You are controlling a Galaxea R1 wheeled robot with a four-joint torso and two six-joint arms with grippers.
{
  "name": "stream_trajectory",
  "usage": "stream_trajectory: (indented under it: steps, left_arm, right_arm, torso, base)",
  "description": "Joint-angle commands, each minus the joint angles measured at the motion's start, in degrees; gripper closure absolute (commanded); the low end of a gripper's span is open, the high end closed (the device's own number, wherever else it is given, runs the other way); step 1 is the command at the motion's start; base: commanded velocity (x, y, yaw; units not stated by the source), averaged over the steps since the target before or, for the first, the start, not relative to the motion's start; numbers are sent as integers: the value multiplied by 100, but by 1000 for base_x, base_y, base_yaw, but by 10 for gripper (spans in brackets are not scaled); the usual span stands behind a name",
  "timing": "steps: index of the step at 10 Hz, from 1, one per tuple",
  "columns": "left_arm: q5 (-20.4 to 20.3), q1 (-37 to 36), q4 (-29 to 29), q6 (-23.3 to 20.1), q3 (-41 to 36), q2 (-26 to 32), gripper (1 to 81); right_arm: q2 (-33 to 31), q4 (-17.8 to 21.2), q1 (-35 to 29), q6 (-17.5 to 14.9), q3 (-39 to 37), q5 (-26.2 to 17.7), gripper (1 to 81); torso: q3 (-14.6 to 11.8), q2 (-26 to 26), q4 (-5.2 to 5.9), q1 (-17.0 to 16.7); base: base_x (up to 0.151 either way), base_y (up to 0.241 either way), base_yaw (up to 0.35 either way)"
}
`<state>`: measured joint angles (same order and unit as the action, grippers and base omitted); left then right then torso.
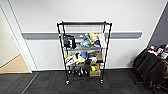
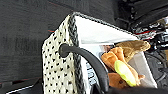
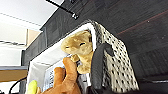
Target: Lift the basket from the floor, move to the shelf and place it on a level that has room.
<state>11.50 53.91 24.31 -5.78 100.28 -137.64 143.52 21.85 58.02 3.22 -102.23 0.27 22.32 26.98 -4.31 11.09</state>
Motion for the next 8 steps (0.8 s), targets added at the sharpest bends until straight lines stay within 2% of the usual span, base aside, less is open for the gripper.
stream_trajectory:
  steps: [1, 5, 6, 8]
  left_arm:
    - [309, -649, 136, -19, -158, 140, 811]
    - [292, -614, 144, -20, -272, 140, 811]
    - [82, -578, 136, -20, -446, 192, 811]
    - [-16, -569, 127, -20, -694, 316, 811]
  right_arm:
    - [-137, 65, -611, 39, 152, -211, 811]
    - [-163, 74, -549, 74, 222, -150, 811]
    - [-215, 74, -549, 74, 344, -124, 811]
    - [-374, 118, -558, 82, 591, -97, 811]
  torso:
    - [0, 0, 0, 2]
    - [2, -2, 0, 2]
    - [2, 0, 0, 2]
    - [0, 0, 0, 0]
  base:
    - [138, 0, 0]
    - [138, 0, 0]
    - [144, 0, 0]
    - [159, 0, 0]
